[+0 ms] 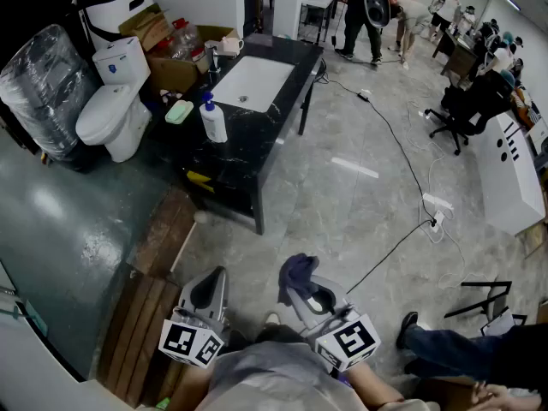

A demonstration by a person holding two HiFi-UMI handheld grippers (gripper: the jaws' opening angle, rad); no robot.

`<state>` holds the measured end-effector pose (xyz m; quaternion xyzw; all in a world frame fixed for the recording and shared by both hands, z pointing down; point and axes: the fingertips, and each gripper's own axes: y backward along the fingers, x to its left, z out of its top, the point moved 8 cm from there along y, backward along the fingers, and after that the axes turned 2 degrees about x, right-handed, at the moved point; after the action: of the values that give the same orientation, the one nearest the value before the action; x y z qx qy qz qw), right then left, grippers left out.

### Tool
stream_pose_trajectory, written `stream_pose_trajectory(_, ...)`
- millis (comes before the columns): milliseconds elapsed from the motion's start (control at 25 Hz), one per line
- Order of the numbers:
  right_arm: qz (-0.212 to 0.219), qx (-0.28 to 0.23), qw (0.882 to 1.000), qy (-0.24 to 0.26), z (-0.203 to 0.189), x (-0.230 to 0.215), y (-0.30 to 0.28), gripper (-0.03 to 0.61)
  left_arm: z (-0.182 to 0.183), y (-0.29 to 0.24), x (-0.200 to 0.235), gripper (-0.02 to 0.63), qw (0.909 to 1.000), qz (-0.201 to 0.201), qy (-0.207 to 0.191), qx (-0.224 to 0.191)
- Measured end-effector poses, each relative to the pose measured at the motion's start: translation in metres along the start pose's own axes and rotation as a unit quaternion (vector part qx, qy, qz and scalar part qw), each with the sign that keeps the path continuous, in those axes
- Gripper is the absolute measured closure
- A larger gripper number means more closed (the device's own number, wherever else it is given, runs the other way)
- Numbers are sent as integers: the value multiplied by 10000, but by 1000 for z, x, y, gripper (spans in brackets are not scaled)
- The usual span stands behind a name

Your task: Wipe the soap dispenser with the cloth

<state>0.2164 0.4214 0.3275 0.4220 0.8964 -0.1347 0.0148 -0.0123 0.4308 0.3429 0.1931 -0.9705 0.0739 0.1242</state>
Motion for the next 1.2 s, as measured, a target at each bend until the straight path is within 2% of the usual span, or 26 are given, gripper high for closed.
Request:
stream_pose_trajectory(440,202,-67,9996,-174,1,0,3,508,-2,3,-2,607,9999,117,-38,-63)
stream_pose_trajectory(800,362,-114,9993,-48,5,4,2,507,4,9,-3,607,9997,234,-25,-116)
stream_pose_trajectory(1200,422,-98,9990,59,9,5,3,506,6,10,-8,607,9997,192,-50,-149)
